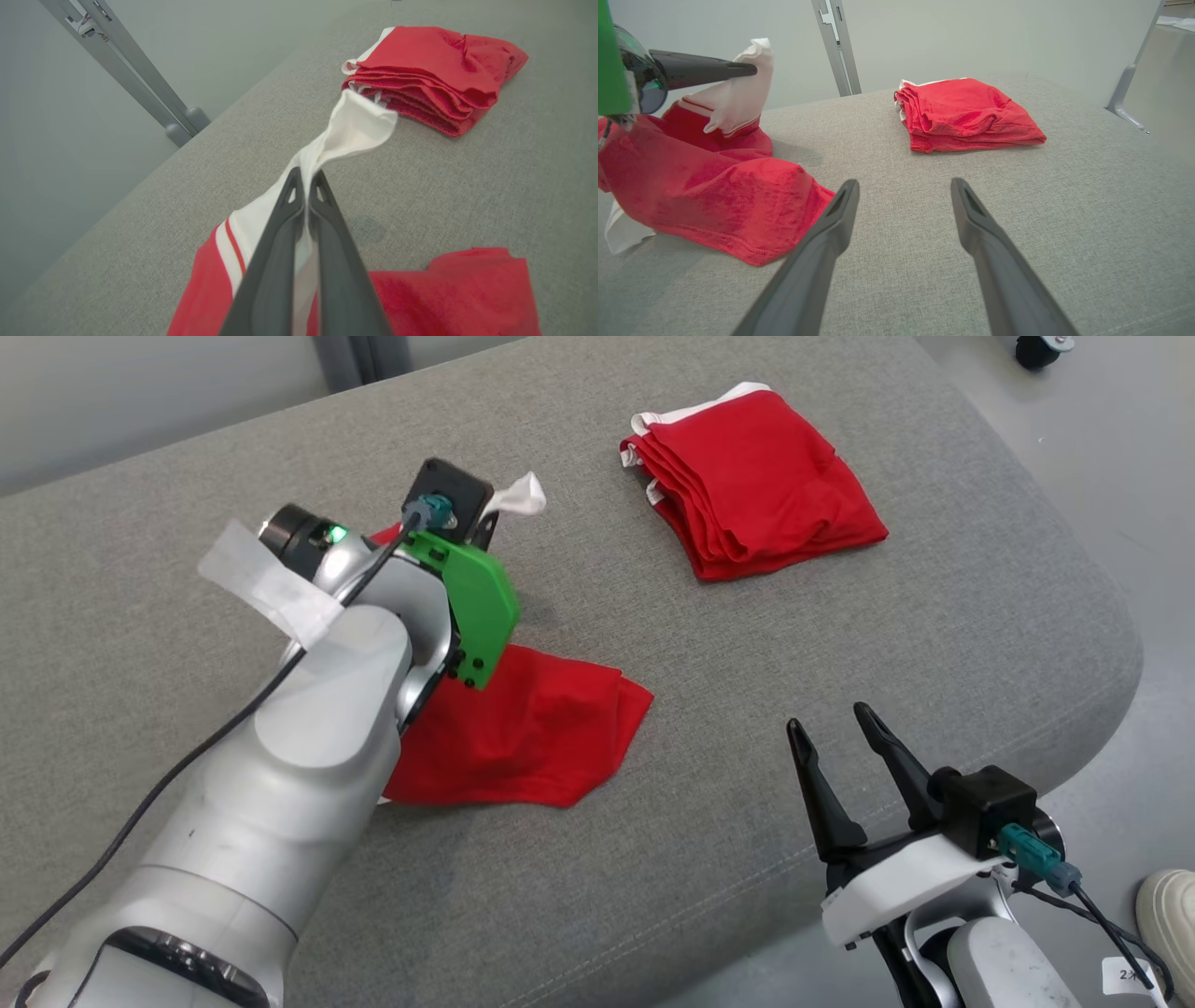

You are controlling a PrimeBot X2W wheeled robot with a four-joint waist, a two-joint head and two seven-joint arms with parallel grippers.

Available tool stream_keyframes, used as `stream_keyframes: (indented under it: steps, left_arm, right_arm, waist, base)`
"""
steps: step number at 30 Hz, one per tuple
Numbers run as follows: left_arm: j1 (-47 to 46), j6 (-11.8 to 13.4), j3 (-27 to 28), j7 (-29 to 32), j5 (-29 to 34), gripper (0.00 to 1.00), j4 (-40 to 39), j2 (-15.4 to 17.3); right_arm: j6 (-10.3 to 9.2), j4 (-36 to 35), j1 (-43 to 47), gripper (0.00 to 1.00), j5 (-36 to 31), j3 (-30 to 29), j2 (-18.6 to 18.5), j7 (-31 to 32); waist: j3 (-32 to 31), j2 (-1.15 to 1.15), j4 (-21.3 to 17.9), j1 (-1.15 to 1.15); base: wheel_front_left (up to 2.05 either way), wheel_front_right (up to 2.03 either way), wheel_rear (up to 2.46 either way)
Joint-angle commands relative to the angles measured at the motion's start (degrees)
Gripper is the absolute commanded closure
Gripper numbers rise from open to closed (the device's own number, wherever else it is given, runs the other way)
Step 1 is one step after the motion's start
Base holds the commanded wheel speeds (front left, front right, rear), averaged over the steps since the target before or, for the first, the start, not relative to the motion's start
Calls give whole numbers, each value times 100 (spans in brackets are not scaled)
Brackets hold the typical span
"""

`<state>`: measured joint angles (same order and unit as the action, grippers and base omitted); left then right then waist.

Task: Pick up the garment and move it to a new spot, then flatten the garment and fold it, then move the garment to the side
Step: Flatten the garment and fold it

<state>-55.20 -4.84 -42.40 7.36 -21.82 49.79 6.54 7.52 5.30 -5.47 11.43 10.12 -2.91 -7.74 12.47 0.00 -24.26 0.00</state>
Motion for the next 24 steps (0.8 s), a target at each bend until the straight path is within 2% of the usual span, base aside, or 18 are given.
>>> stream_keyframes:
  steps: [1, 14, 24]
  left_arm:
    - [-227, 58, 114, -324, -63, 100, -82, -13]
    - [-1116, 176, 584, -1750, -200, 100, -632, -51]
    - [-1494, 318, 1161, -2217, -527, 100, -1596, -152]
  right_arm:
    - [-6, 30, -74, 0, 16, 1, 1, -32]
    - [-6, 53, 9, 0, -81, 20, 1, 77]
    - [-6, -42, 165, 0, -156, -42, 0, 186]
  waist:
    - [-52, 0, 64, 0]
    - [-440, 0, 320, 0]
    - [-694, 0, 615, 0]
  base:
    - [0, 0, 0]
    - [0, 0, 0]
    - [0, 0, 0]
